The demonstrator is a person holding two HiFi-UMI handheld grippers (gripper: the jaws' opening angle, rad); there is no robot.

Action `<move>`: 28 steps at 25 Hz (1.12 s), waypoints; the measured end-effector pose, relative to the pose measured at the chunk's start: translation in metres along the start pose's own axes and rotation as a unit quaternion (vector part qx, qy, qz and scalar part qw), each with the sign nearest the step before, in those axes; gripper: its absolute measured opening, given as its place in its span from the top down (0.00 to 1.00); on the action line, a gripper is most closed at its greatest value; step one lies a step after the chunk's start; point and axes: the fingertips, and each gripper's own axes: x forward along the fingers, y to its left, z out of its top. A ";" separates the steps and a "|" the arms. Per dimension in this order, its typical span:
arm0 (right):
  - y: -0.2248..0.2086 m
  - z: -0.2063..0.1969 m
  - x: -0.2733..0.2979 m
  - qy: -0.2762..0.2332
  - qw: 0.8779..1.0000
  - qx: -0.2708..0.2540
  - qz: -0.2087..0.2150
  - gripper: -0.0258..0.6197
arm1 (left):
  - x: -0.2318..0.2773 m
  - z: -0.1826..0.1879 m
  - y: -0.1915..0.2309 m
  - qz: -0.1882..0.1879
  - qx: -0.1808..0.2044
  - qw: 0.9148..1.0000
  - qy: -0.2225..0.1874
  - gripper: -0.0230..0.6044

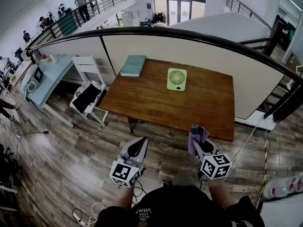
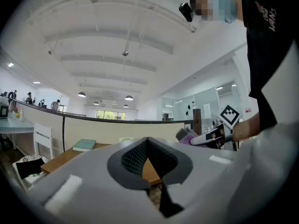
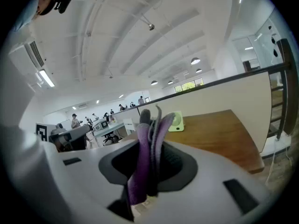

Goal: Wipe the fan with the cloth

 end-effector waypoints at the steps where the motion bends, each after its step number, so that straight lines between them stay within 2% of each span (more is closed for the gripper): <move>1: -0.001 0.000 0.003 0.002 1.000 -0.001 -0.002 0.77 | 0.001 -0.001 0.003 0.003 -0.002 1.000 -0.003 0.95; 9: -0.018 0.013 0.054 0.010 1.000 -0.011 0.001 0.77 | 0.035 -0.012 0.041 0.017 -0.033 0.999 0.000 0.95; 18: -0.047 0.037 0.128 0.019 1.000 0.006 0.019 0.77 | 0.092 -0.026 0.089 0.035 -0.073 0.997 0.019 0.95; 28: -0.088 0.059 0.202 0.036 0.999 0.007 0.020 0.77 | 0.159 -0.036 0.136 0.050 -0.079 0.995 0.035 0.95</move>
